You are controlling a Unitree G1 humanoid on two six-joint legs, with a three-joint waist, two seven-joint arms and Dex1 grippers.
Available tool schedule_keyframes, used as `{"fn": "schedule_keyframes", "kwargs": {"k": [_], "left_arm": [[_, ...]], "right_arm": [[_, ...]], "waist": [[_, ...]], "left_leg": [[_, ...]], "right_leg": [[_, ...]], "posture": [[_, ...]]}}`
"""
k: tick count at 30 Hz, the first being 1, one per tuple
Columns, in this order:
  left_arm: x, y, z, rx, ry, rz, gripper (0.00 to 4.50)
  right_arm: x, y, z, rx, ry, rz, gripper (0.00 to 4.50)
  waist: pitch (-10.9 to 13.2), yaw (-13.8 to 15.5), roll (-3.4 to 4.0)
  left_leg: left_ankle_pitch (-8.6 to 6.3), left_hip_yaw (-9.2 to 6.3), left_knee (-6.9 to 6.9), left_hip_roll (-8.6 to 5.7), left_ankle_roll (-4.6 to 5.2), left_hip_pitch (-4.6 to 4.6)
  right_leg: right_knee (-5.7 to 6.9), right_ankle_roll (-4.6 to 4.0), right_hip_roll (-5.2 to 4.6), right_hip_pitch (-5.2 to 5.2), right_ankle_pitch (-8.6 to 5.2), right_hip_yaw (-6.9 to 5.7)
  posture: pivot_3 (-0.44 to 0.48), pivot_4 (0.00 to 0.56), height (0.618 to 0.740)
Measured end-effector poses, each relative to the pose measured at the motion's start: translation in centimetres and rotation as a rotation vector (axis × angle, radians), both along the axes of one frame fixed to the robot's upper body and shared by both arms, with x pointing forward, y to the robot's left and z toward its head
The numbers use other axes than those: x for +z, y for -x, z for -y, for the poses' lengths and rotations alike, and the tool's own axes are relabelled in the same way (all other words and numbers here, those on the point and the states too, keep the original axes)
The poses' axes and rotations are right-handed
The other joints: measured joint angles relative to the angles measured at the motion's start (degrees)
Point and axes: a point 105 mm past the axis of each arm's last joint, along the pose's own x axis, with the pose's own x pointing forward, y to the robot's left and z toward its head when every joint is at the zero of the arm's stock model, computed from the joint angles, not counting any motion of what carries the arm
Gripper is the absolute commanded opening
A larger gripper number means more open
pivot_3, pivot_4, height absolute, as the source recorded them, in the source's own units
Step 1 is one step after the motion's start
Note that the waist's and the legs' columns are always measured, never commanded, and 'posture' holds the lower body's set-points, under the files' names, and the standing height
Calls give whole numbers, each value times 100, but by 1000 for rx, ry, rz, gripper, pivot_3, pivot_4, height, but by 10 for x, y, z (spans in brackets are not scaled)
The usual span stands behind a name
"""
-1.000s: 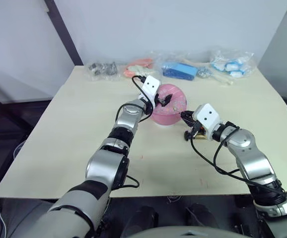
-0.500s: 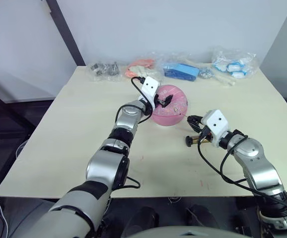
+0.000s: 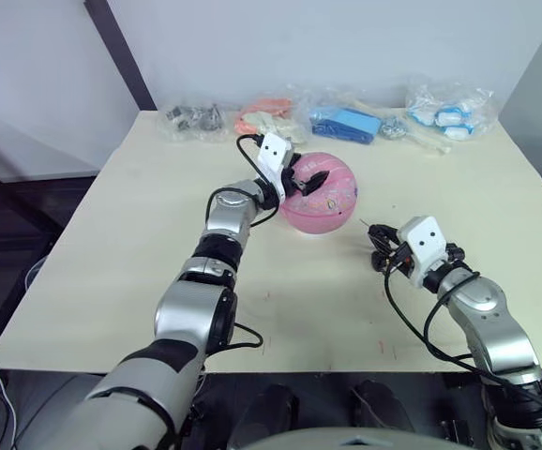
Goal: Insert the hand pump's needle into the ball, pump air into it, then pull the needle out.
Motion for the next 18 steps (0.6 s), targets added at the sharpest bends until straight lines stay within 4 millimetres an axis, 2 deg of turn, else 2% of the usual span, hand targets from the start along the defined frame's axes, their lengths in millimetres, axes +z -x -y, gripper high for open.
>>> {"fn": "schedule_keyframes", "kwargs": {"k": [5,8,18], "left_arm": [[9,2,0,-32,49,-17,4500],[14,5,0,-60,84,-33,4500],[28,18,-7,-139,114,-9,4500]], "right_arm": [[-2,1,3,-11,-9,-5,368],[-2,2,4,-12,-15,-7,368],[-1,6,15,-32,-49,3,368]], "waist": [[55,0,-10],[61,-1,-11],[107,-18,-7]], "left_leg": [[1,-2,1,-2,0,-32],[4,-6,4,-3,-6,-85],[5,0,8,-4,-7,-142]], "right_leg": [[-1,-3,-2,-24,2,-2],[0,-37,-2,-77,23,-6],[-12,-59,-5,-133,29,-4]], "posture": [[0,150,740],[0,150,740],[0,150,740]]}}
